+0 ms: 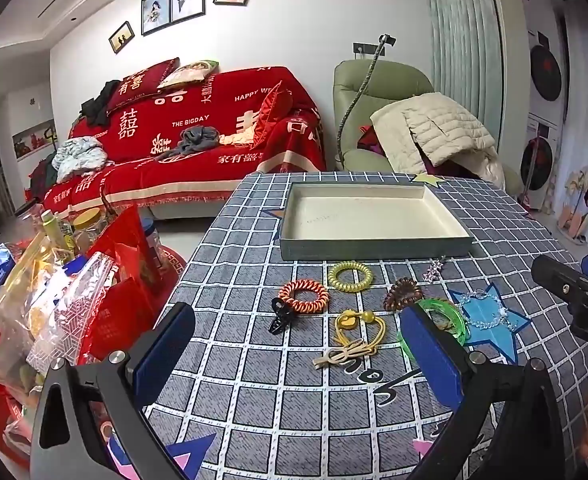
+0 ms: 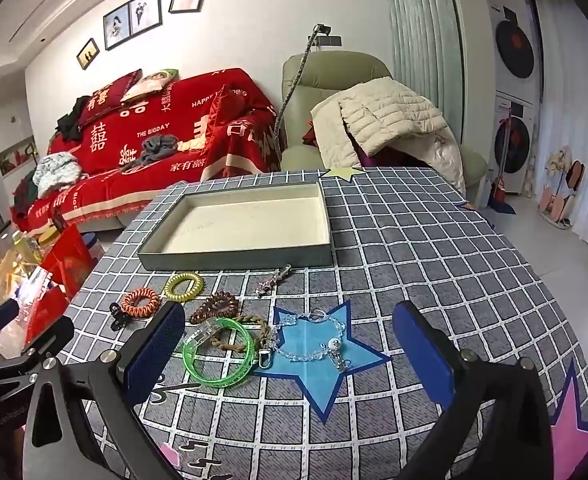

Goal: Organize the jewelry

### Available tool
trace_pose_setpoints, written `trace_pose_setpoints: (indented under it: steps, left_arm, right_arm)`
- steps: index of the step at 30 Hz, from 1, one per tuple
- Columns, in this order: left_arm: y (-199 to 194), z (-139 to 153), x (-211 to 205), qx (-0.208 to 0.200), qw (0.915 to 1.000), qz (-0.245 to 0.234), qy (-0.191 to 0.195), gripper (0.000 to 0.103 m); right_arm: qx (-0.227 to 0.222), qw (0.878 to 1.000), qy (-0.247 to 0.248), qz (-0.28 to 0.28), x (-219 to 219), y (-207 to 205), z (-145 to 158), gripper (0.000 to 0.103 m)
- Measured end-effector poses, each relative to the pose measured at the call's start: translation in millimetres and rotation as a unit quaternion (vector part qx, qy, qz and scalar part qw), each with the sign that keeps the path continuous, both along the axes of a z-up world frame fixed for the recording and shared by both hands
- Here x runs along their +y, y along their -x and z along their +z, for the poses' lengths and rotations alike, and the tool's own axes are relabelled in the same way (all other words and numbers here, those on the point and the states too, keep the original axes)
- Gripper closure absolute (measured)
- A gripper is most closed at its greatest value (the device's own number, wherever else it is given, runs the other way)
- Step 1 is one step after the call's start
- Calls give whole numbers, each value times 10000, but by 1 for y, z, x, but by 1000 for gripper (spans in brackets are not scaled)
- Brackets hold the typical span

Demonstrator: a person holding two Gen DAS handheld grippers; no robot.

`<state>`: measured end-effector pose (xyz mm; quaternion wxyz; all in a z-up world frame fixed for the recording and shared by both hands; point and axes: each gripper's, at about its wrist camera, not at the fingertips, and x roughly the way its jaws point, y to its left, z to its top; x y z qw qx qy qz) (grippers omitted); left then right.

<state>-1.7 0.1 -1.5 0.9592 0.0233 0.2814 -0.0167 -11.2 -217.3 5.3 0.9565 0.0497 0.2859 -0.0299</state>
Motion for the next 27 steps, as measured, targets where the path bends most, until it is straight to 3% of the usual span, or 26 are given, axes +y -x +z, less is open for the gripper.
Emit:
trace_pose_setpoints:
  steps: [27]
  left_arm:
    - [-10,-7,7,132,9999,91,53,0]
  right_arm:
    - [22,10000,-51,-61,-3,-3,-8,0]
